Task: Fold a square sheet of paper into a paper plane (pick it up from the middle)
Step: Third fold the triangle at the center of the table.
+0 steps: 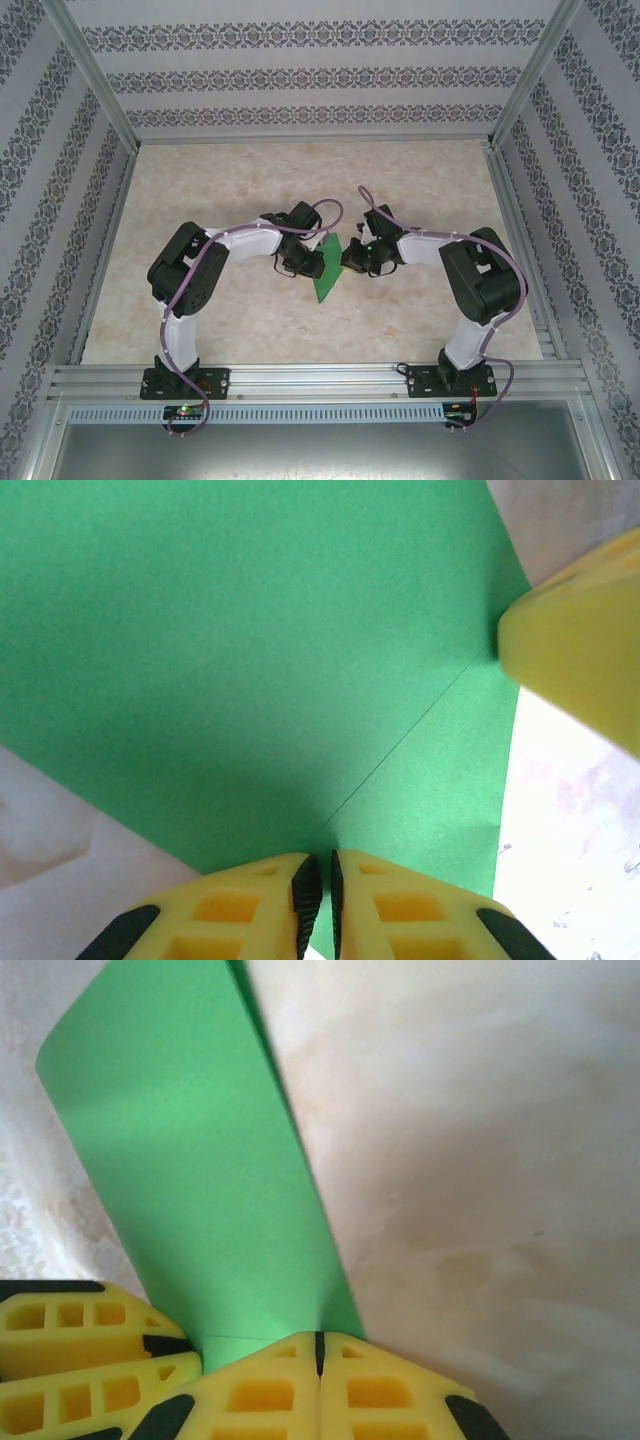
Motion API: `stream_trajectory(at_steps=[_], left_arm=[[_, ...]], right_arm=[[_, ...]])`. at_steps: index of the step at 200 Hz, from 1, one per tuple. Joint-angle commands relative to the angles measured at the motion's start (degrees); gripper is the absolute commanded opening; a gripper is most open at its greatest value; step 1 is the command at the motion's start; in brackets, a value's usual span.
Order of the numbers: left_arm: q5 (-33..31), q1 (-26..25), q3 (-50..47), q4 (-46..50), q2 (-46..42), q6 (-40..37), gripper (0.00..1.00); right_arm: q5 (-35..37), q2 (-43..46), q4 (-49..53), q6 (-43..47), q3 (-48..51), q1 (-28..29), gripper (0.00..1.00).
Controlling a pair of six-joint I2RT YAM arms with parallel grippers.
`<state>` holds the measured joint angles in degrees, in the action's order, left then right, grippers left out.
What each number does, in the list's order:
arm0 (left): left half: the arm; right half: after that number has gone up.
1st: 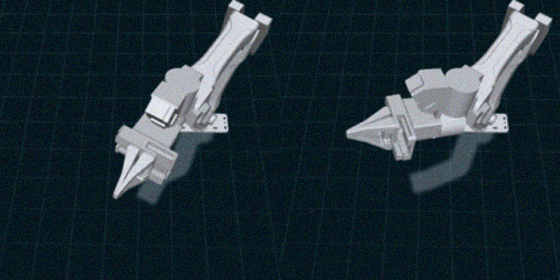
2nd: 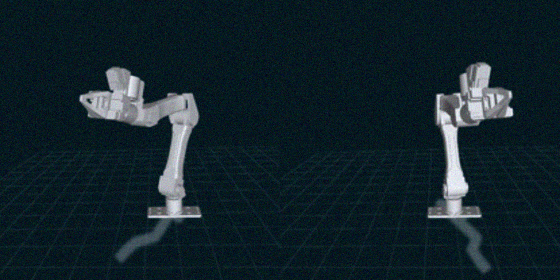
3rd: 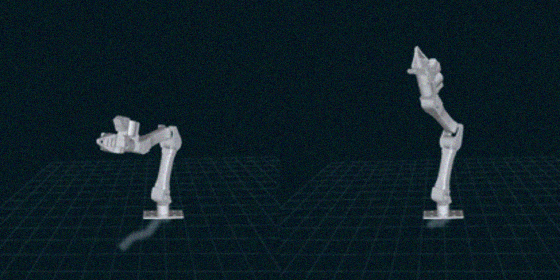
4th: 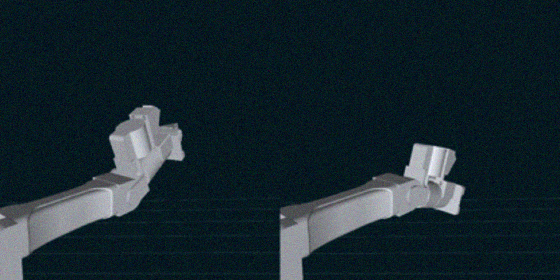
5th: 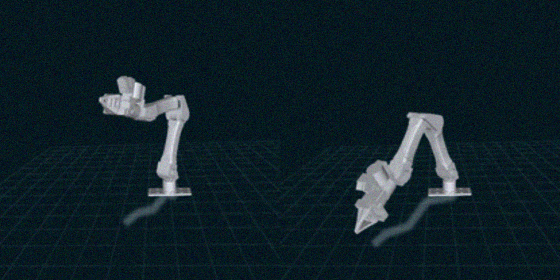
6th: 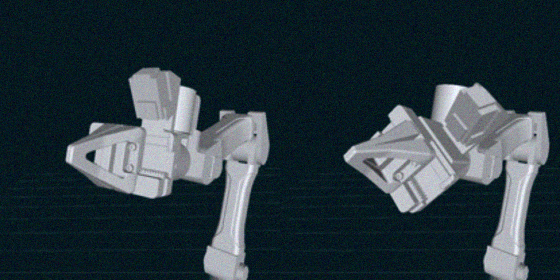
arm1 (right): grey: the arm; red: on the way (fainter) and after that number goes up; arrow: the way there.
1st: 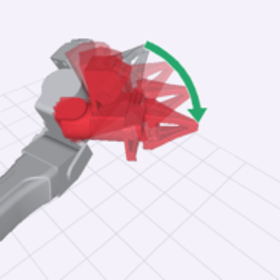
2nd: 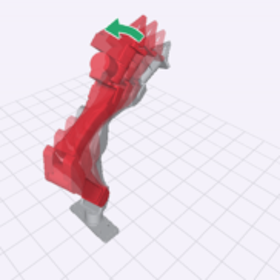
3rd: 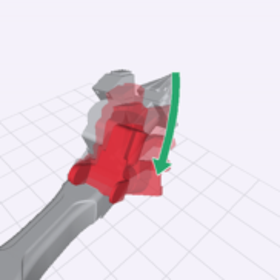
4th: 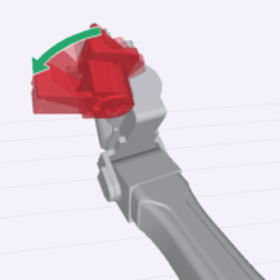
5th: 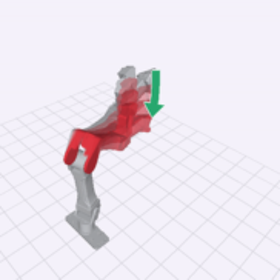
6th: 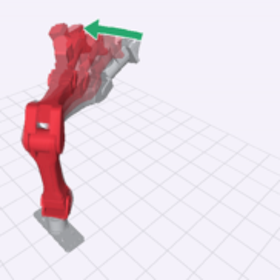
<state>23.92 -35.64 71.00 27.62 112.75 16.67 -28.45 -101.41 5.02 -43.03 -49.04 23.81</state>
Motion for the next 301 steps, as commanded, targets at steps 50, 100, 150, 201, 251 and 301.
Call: stream_trajectory(at_steps=[50, 100, 150, 201, 251, 301], left_arm=[[-6.14, -0.4, -4.52, 4.75, 5.63, -1.4, 0.2], [-4.27, -0.31, -3.34, 4.88, 5.9, -1.45, 0.2], [-3.86, -0.22, -3.09, 4.9, 6.01, -1.46, 0.2], [-4.12, -0.13, -3.43, 4.88, 6.04, -1.55, 0.2], [-3.99, -0.05, -3.48, 4.73, 6.69, -1.65, 0.2], [-3.88, 0.12, -3.33, 4.72, 7.22, -1.9, 0.2]], right_arm=[[4.01, 8.6, -0.36, -1.06, 5.34, -0.52, 0.05], [0.57, 11.15, -7.82, -9.65, 9.79, 5.91, 0.04], [0.33, 7.09, -12.96, -12.97, 10.28, 10.32, 0.04], [0.04, 4.48, -15.67, -13.99, 10.67, 11.47, 0.04], [-0.09, 3.06, -18.13, -14.69, 11.2, 11.85, 0.04], [-0.78, 4.75, -19.57, -15.37, 12.1, 12.22, 0.04]])
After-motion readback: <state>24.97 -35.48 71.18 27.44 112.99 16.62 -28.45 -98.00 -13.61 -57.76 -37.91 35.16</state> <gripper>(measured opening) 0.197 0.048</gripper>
